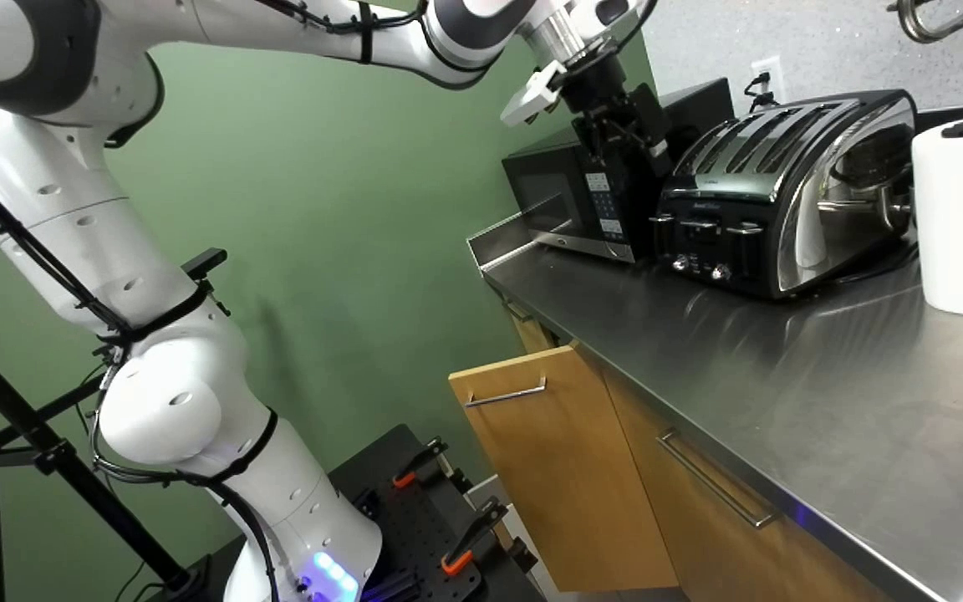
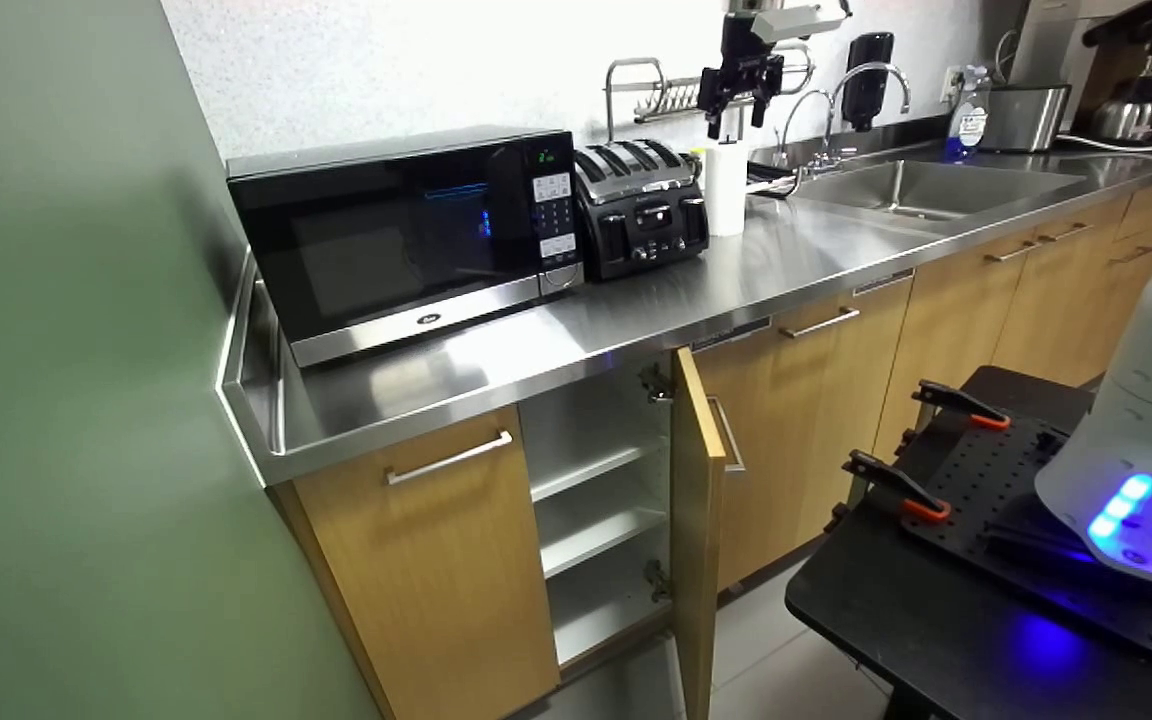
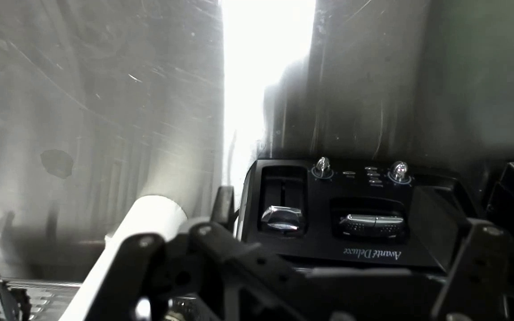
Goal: Push down the right toaster lever
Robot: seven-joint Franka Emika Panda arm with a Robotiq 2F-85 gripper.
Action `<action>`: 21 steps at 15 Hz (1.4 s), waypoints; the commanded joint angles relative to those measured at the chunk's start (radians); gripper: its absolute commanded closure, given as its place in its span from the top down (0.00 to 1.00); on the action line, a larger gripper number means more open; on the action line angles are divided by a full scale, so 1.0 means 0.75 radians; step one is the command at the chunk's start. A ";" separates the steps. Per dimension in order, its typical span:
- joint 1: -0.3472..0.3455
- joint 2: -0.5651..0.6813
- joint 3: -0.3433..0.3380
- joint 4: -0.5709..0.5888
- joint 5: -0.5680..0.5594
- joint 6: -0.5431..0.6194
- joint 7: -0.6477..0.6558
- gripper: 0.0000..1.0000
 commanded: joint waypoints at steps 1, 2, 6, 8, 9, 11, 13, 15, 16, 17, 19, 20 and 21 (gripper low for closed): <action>-0.020 0.192 -0.019 0.165 0.062 0.024 -0.127 1.00; -0.027 0.235 -0.019 0.201 0.085 0.032 -0.166 1.00; -0.037 0.270 -0.009 0.213 0.116 0.017 -0.201 1.00; -0.045 0.326 -0.005 0.266 0.134 0.017 -0.222 1.00; -0.046 0.337 -0.004 0.278 0.134 0.017 -0.222 1.00; -0.045 0.340 -0.003 0.285 0.134 0.016 -0.222 1.00; -0.045 0.340 -0.002 0.290 0.134 0.016 -0.222 1.00; -0.045 0.340 -0.002 0.290 0.134 0.016 -0.222 1.00; -0.046 0.340 -0.002 0.290 0.134 0.016 -0.222 1.00; -0.046 0.340 -0.002 0.290 0.134 0.016 -0.222 1.00; -0.052 0.366 -0.002 0.316 0.149 0.031 -0.222 0.89; -0.057 0.381 0.000 0.330 0.158 0.034 -0.234 0.74; -0.059 0.394 0.001 0.340 0.160 0.041 -0.237 0.66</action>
